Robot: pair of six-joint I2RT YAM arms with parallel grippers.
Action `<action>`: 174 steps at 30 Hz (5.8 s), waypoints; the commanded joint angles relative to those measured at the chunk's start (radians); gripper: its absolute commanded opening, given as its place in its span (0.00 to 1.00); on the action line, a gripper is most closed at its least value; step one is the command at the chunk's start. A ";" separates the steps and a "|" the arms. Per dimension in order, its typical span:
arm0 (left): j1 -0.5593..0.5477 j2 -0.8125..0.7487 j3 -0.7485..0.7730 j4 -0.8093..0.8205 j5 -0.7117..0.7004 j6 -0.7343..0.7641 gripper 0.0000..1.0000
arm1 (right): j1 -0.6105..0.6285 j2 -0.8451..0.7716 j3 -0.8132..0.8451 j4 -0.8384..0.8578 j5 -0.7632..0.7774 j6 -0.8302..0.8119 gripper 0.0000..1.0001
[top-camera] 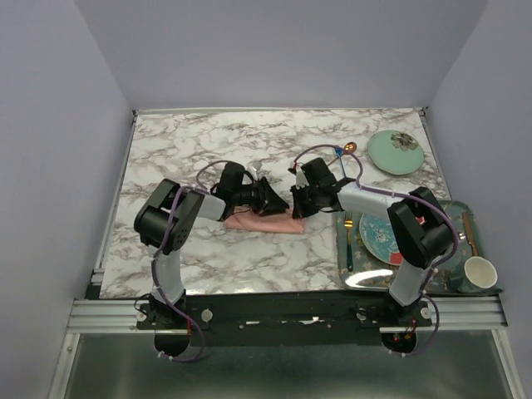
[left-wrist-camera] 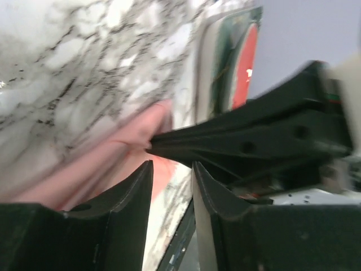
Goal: Fold the napkin into a case and place the utensils inside
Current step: Stuff the top corner of the smaller-rectangle-folded napkin into the folded napkin, then pick up the smaller rectangle-folded napkin from the center of the board, then turn over the smaller rectangle-folded napkin at the center of the board.
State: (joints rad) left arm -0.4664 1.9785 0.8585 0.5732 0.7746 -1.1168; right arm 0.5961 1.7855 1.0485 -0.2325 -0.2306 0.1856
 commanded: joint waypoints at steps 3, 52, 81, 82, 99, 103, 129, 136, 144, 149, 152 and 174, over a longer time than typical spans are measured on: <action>0.095 -0.214 -0.012 -0.179 0.057 0.228 0.45 | 0.002 0.034 0.030 -0.053 -0.006 -0.031 0.07; 0.078 0.080 0.671 -1.474 -0.083 2.033 0.77 | -0.209 0.040 0.295 -0.350 -0.322 -0.324 0.94; 0.005 -0.016 0.587 -1.379 -0.153 2.168 0.52 | -0.205 0.233 0.484 -0.439 -0.504 -0.431 0.70; 0.008 -0.033 0.574 -1.331 -0.156 2.151 0.54 | -0.202 0.241 0.490 -0.444 -0.510 -0.433 0.68; 0.235 -0.434 0.387 -1.181 -0.103 1.784 0.66 | -0.081 0.368 0.574 -0.515 -0.503 -0.555 0.73; 0.244 -0.489 0.327 -1.167 -0.121 1.757 0.66 | -0.053 0.385 0.568 -0.534 -0.460 -0.583 0.74; 0.265 -0.553 0.249 -1.122 -0.175 1.746 0.67 | -0.010 0.479 0.674 -0.597 -0.360 -0.603 0.37; 0.270 -0.557 0.243 -1.112 -0.187 1.735 0.67 | -0.009 0.480 0.685 -0.613 -0.366 -0.617 0.14; 0.276 -0.560 0.235 -1.101 -0.198 1.720 0.67 | -0.016 0.410 0.677 -0.617 -0.346 -0.623 0.01; 0.285 -0.563 0.228 -1.083 -0.207 1.689 0.68 | -0.021 0.341 0.676 -0.556 -0.268 -0.618 0.01; 0.304 -0.558 0.232 -1.073 -0.212 1.665 0.68 | -0.022 0.301 0.668 -0.509 -0.218 -0.626 0.01; 0.459 -0.523 0.271 -1.059 -0.258 1.531 0.69 | 0.040 0.160 0.418 0.090 0.175 -0.847 0.01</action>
State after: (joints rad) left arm -0.0139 1.4597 1.1187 -0.4946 0.5373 0.4324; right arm 0.5961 2.0411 1.5730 -0.3382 -0.1410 -0.5838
